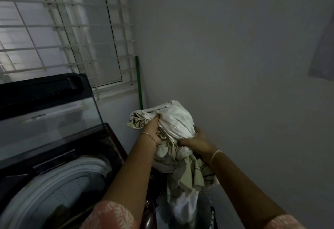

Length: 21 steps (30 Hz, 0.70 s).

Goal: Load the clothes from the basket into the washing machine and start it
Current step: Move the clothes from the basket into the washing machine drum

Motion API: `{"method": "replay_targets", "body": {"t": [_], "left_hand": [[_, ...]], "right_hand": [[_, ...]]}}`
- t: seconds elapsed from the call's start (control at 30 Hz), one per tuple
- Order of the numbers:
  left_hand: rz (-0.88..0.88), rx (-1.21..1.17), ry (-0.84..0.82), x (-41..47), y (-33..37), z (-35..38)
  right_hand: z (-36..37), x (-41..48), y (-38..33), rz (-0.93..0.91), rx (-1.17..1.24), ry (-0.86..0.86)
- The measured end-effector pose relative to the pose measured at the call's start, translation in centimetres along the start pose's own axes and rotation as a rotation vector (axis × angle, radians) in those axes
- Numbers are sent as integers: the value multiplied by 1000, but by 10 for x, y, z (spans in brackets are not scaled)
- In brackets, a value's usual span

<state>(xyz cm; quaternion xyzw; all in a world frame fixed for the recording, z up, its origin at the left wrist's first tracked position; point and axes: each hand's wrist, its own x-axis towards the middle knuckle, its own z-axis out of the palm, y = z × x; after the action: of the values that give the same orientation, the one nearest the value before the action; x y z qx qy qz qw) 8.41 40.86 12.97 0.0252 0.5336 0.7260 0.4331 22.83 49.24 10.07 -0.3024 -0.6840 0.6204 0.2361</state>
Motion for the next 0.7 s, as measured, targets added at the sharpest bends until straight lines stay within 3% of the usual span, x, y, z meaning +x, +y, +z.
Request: {"method": "replay_targets", "body": {"t": [0.1,0.23,0.33,0.37,0.4,0.43,0.5,0.53,0.6,0.7], "left_hand": [[1,107,79,26,1,-20],[166,345,300,23,-1,-37],[403,835,713,8,-1,-46],[512,982,742,2,-2,-47],[616,1076,648,-3,-2,-46],[614,1107,438,-11,1,-43],[513,1073,47,-19,-2,-39],[449,1042,-53,-23,-3,-37],[406,1114,-130,-29,-12,-29],[514,1231,-163,-38,-33,-15]], "right_hand": [[-3,4,-10,-4,-47,0],[-4,9,-21,-44,-96,46],[-6,14,-28,-40,-167,89],[-6,16,-31,-39,-189,103],[-7,17,-35,-34,-204,119],[-6,17,-39,-33,-211,142],[-6,19,-47,-31,-185,197],[-6,21,-51,-31,-165,224],[-4,25,-60,-38,-117,275],[1,30,-69,-42,23,343]]}}
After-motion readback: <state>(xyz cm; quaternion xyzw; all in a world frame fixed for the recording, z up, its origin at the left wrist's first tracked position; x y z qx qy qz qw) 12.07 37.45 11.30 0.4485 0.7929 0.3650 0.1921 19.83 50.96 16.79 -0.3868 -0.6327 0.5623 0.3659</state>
